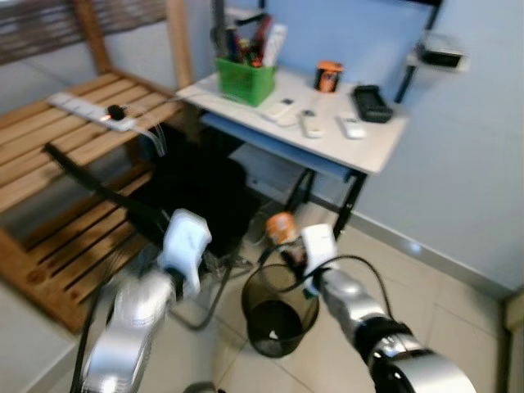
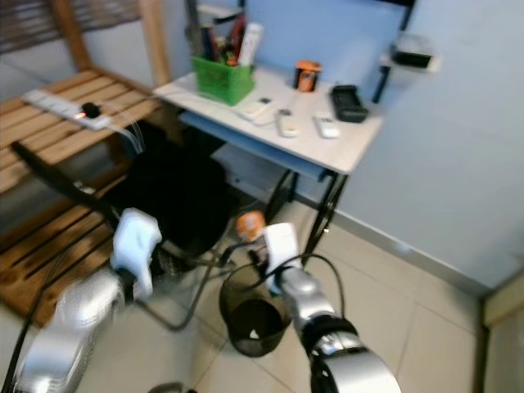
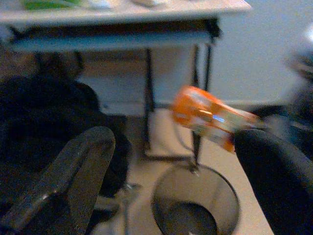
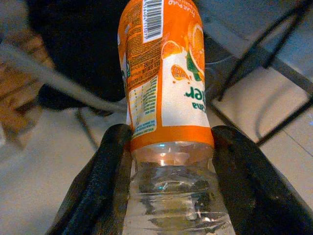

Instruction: Clean up the room

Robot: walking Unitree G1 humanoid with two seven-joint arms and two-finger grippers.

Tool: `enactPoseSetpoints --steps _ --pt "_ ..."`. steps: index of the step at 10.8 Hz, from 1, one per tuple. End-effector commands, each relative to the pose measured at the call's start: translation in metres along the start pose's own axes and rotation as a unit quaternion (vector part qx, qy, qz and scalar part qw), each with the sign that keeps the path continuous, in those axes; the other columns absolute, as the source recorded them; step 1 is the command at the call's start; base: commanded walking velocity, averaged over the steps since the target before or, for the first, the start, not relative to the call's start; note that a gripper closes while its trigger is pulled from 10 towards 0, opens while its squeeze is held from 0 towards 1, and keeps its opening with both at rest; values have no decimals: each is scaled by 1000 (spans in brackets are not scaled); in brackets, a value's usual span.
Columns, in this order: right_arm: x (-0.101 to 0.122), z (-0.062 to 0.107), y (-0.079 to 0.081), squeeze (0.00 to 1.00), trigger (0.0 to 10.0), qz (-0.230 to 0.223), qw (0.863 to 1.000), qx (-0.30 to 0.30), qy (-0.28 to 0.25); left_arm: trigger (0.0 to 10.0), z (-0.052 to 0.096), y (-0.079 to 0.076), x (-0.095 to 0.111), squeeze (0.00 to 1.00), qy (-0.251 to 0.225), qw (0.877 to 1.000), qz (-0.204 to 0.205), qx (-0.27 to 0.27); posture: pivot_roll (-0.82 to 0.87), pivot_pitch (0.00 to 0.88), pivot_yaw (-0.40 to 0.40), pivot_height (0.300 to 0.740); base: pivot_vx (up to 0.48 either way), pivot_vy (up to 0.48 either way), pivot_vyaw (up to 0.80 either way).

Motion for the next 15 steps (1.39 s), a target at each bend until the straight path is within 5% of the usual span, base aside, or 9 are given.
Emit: enactPoseSetpoints --steps 1,5,10,11,15 --pt "7 -3 6 0 10000 45 999 11 2 10000 5 -11 -1 0 -13 999 -25 -35 202 21 -49 736 0 0 0" --pt "18 -9 23 0 10000 133 991 5 -2 10000 36 -26 -42 0 7 998 -51 -22 243 50 -89 736 0 0 0" --pt "18 -12 43 12 10000 162 987 6 -20 10000 43 -35 -20 0 -37 999 -32 9 308 100 -116 736 0 0 0" --pt "20 -13 43 1000 10000 136 990 0 -23 10000 45 -36 -18 0 -39 999 -33 11 312 102 -116 736 0 0 0" --pt "23 -14 47 1000 10000 99 995 5 -27 10000 46 -30 -16 0 -36 999 -33 19 321 112 -121 736 0 0 0"
Point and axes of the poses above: a point about 5 cm out from each wrist's last joint towards the gripper, its own z axis pointing back from the gripper into the wrist, its own x axis along the axis of the wrist's last joint, y = z × x, the point moved 2 cm from there along -z, pointing out of the wrist towards the gripper, and after that the axes turned 13 degrees about -z, right-handed, at the moved point
